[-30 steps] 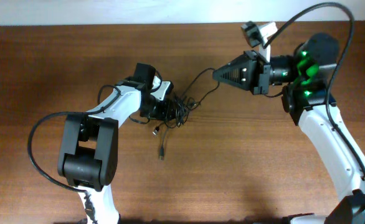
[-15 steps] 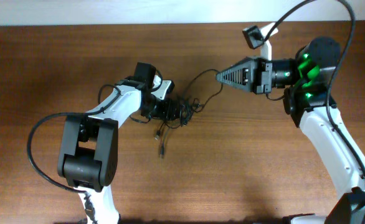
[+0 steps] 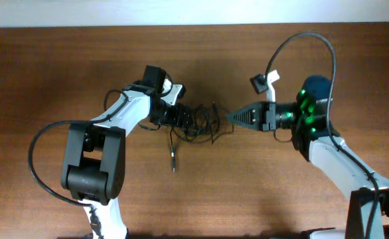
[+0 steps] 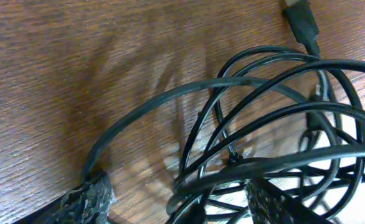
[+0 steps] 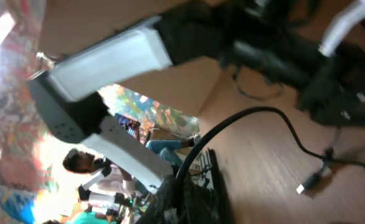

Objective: Untangle cables

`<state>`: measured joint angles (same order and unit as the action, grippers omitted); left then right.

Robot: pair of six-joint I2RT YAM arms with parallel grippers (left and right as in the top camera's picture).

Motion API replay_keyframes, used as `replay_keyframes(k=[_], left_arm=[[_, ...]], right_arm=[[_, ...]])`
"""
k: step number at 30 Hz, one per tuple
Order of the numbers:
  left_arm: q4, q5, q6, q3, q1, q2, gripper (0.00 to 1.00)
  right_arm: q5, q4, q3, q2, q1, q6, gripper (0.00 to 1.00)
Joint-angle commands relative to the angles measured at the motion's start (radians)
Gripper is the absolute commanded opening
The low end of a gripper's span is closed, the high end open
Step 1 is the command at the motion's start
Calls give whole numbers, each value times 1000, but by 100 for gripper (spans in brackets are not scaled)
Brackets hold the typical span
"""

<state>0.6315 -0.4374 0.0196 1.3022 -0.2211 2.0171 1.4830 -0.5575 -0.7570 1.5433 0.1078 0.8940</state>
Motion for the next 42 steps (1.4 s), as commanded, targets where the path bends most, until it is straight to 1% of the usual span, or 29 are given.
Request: replay_keyframes(k=[1,5,10,13,19,20,21,22,23,24,27,28,30,31,35,37,39,40,41,42], left_arm=[[5,58,-4,-19,7,29,72],[5,58,-4,-19,7,29,72],[5,58,-4,-19,7,29,72],[5,58,-4,-19,7,29,70],[5,58,-4,-19,7,29,71],[5,58,-4,-19,7,29,71],[5,58,-4,-19,7,29,71],[5,58,-4,-19,7,29,71],[5,58,-4,-19,7,29,71],[5,58,-4,-19,7,29,71],[5,58,-4,-19,7,29,71],[5,58,-4,-19,7,29,71],[4,58,-4,-19,7,29,71],[2,58,-4,-19,7,29,71],[-3,59,-4,-19,7,29,71],[-3,58,-4,-19,7,29,71],[-3,59,-4,-19,7,29,71],[-3,59,-4,-19,7,29,71],[-3,59,-4,-19,7,29,71],[-3,59,-4,-19,7,29,71]], right_arm=[[-76,-4,80,6,-6,-60,5],[-116,-3,162,6,-6,-104,5],[-159,14,207,6,-4,-136,5],[-278,119,241,6,-3,-150,4],[-639,539,259,6,-3,-158,4],[-657,566,259,6,-3,-158,4],[-657,581,259,6,-3,-158,10],[-656,582,259,6,-3,-159,10],[-646,581,259,6,-3,-176,4],[-619,576,258,6,-3,-227,4],[-623,608,249,-12,-3,-225,4],[-644,658,234,-29,-3,-225,4],[-698,778,192,-61,-3,-246,8],[-745,879,151,-85,-3,-279,13],[-900,1191,-6,-130,-3,-417,29],[-941,1304,-84,-130,-3,-472,32],[-985,1396,-152,-130,-2,-521,38],[-995,1416,-171,-130,-2,-551,41],[-986,1415,-175,-130,-2,-585,47],[-974,1415,-175,-129,0,-607,48]])
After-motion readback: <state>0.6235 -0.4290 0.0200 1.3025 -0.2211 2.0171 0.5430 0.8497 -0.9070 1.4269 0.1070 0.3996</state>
